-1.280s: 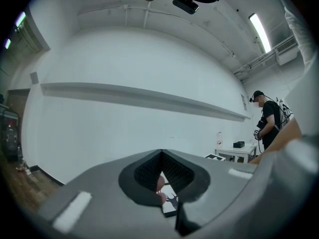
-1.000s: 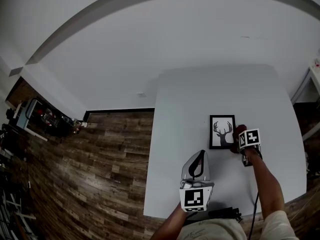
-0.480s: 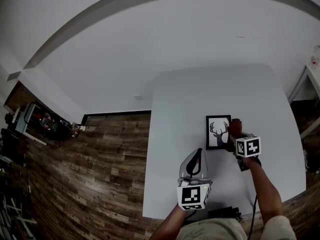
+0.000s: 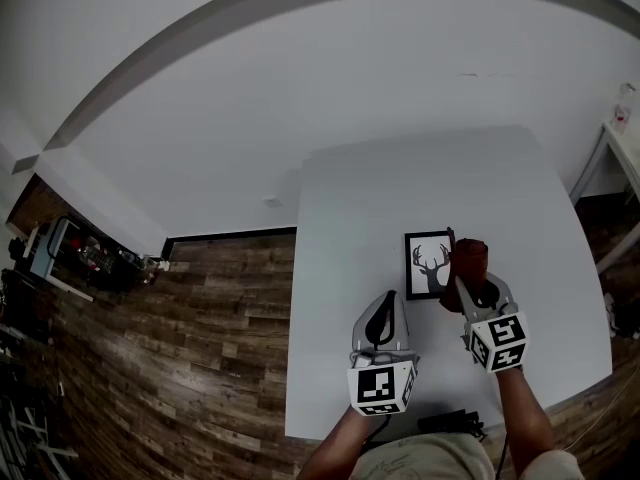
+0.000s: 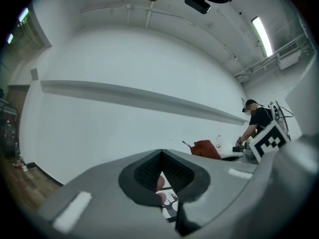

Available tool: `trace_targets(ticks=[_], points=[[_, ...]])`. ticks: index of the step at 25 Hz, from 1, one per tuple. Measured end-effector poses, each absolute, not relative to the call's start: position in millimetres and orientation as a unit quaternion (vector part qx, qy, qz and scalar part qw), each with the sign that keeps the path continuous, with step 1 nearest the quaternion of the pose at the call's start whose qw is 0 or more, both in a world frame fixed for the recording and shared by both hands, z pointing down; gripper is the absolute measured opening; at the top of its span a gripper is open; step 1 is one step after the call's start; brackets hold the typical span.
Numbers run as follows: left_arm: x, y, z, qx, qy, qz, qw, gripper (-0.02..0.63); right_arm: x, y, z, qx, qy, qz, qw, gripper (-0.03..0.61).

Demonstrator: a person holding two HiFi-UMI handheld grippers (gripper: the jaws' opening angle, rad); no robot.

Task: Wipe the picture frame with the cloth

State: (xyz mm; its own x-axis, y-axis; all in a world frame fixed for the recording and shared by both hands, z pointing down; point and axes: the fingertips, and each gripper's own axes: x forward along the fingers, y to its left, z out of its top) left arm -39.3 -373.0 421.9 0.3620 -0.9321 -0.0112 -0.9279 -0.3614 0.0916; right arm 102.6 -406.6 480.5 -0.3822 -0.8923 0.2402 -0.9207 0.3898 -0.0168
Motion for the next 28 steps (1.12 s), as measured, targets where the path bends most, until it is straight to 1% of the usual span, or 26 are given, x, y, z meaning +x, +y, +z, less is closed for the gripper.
trace_targets(ticks=[4,7,11,28], points=[[-40,-372,419,0.823,-0.567,-0.038,0.033,0.000,108,-381,450,0.568,-0.820,0.007,0.065,0.109],[-39,-372,414,0.823,-0.565,-0.047,0.029,0.000,112,-364,438,0.575,-0.817,-0.005,0.035,0.109],[-37,-368,412,0.824,-0.564,-0.049,0.018,0.000,111,-344,430,0.580,-0.814,-0.024,0.019,0.109],[-38,-361,410,0.824,-0.565,-0.049,0.011,0.000,111,-330,412,0.582,-0.812,-0.045,0.003,0.104]])
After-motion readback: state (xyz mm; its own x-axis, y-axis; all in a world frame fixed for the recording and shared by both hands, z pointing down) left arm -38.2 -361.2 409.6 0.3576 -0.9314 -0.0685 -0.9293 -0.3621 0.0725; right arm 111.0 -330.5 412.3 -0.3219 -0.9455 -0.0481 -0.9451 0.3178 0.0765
